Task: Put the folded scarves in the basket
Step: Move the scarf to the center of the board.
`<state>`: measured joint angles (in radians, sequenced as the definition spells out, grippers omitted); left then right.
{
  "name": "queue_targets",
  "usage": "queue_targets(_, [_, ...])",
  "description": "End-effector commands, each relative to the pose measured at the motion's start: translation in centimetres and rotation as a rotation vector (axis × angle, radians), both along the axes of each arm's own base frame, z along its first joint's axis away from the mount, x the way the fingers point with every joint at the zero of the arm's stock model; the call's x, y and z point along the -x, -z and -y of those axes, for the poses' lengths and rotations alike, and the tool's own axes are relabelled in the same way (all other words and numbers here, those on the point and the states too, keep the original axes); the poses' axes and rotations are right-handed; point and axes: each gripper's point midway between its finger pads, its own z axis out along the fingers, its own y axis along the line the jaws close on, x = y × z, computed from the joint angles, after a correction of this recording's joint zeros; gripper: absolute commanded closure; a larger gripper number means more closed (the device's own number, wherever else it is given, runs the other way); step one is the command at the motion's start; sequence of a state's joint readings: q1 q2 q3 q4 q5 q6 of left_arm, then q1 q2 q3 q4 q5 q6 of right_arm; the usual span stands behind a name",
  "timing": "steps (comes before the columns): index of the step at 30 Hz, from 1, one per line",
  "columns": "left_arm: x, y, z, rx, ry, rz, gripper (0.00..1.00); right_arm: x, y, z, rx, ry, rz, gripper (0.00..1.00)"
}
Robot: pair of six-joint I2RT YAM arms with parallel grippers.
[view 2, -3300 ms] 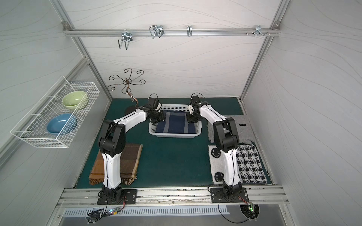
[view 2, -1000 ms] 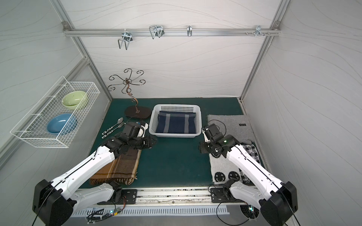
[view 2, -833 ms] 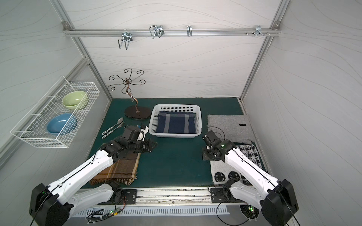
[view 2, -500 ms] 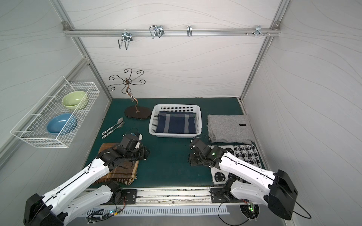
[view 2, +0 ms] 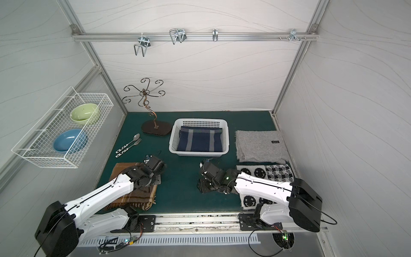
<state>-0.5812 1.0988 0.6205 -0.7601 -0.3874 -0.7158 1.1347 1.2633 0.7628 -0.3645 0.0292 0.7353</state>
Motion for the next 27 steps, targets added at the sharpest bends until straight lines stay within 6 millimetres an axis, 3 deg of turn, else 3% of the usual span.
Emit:
queue_targets(1, [-0.6,0.3,-1.2,-0.034,-0.061,0.015,0.51,0.2,-0.8,-0.3,-0.044,-0.006,0.030,0.49])
queue_targets(3, [-0.5,1.7,-0.8,0.008,-0.063,-0.020,0.51,0.5,-0.6,0.3,-0.042,-0.009,0.033,0.49])
queue_targets(7, [-0.4,2.7,0.2,0.071,-0.054,-0.069,0.62,0.6,-0.7,2.2,-0.035,0.014,0.063,0.49])
queue_targets(9, [-0.2,3.4,1.5,0.140,-0.036,-0.094,0.61,0.5,-1.0,3.0,-0.030,0.025,0.079,0.49])
queue_targets(16, [0.8,6.1,2.6,0.169,-0.017,-0.183,0.55,0.6,-2.1,4.2,-0.070,0.044,0.108,0.49])
queue_targets(19, [0.9,6.3,3.0,0.171,-0.001,-0.181,0.58,0.5,-2.2,4.4,-0.080,0.055,0.115,0.50])
queue_targets(22, [0.9,6.4,3.5,0.197,0.016,-0.187,0.81,0.5,-2.2,4.4,-0.082,0.057,0.116,0.51])
queue_targets(27, [0.7,5.2,7.4,0.306,0.073,-0.147,0.77,0.6,-1.3,4.4,-0.072,0.064,0.104,0.51])
